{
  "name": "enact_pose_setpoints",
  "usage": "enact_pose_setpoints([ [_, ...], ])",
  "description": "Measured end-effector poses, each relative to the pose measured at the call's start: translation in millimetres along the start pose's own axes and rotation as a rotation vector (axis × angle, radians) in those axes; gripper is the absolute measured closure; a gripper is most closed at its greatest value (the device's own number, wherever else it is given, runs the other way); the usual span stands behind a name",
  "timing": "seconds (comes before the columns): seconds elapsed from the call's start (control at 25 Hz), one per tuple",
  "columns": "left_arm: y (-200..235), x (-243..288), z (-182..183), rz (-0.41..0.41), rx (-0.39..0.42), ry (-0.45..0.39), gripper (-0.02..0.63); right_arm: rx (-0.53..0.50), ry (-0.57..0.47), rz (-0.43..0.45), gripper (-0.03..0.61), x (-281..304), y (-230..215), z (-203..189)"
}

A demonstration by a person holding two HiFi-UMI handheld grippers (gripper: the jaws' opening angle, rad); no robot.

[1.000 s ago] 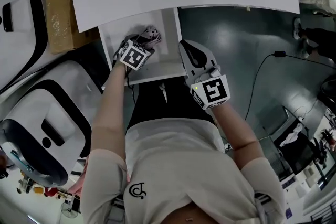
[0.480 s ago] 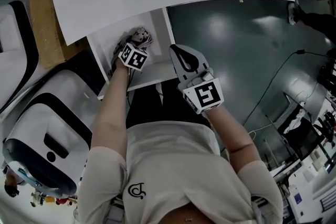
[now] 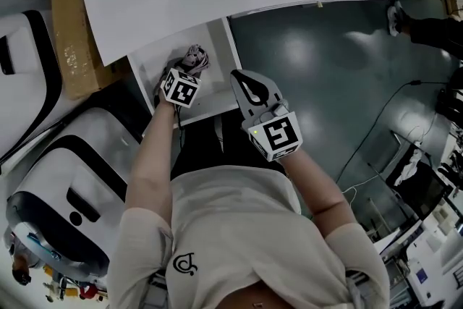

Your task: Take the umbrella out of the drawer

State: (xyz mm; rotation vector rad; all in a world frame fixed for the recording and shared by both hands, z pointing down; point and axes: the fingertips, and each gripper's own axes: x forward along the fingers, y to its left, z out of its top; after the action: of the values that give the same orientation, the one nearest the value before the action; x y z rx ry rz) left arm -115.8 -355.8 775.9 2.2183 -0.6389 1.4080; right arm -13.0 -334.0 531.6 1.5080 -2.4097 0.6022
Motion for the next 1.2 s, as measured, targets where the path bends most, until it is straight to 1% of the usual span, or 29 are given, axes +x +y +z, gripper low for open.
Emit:
enact_pose_setpoints([
  [0.2,-14.3,-57.7,26.4,0.001,0.031,-0.138,0.382,-0.013,-0.019,-0.001,0.572,-15.6,18.2,19.2],
  [0.36,-8.8,-101.1,53.9,0.037,0.057,-0.256,0.382,-0.085,-0.069,0.003,0.572,-14.7,21.8,44.7],
  [0.52,-17.0,-165.3,64.9,0.049,0.027,-0.374,0.382,-0.12,-0.099,-0.009,0.572,-22.4,29.5,72.7],
  [0.6,-15.6,-198.5,76.2,0.063,0.012,-0.448,0.38,-0.136,-0.129,-0.013,0.572,-21.8,30.7,90.0],
  [0.76,-6.8,-263.0,101.6,0.108,-0.004,-0.596,0.38,-0.152,-0.189,-0.006,0.572,-18.9,35.1,120.0],
  [0.92,1.4,-322.4,114.8,0.164,-0.025,-0.724,0.38,-0.179,-0.214,0.021,0.572,-16.9,47.7,137.1],
  [1.04,9.0,-366.8,122.8,0.205,-0.054,-0.836,0.38,-0.188,-0.232,0.043,0.572,-13.3,58.1,149.3],
  [1.2,19.2,-427.4,122.8,0.304,-0.082,-0.998,0.38,-0.198,-0.271,0.082,0.572,-11.9,75.4,167.5],
])
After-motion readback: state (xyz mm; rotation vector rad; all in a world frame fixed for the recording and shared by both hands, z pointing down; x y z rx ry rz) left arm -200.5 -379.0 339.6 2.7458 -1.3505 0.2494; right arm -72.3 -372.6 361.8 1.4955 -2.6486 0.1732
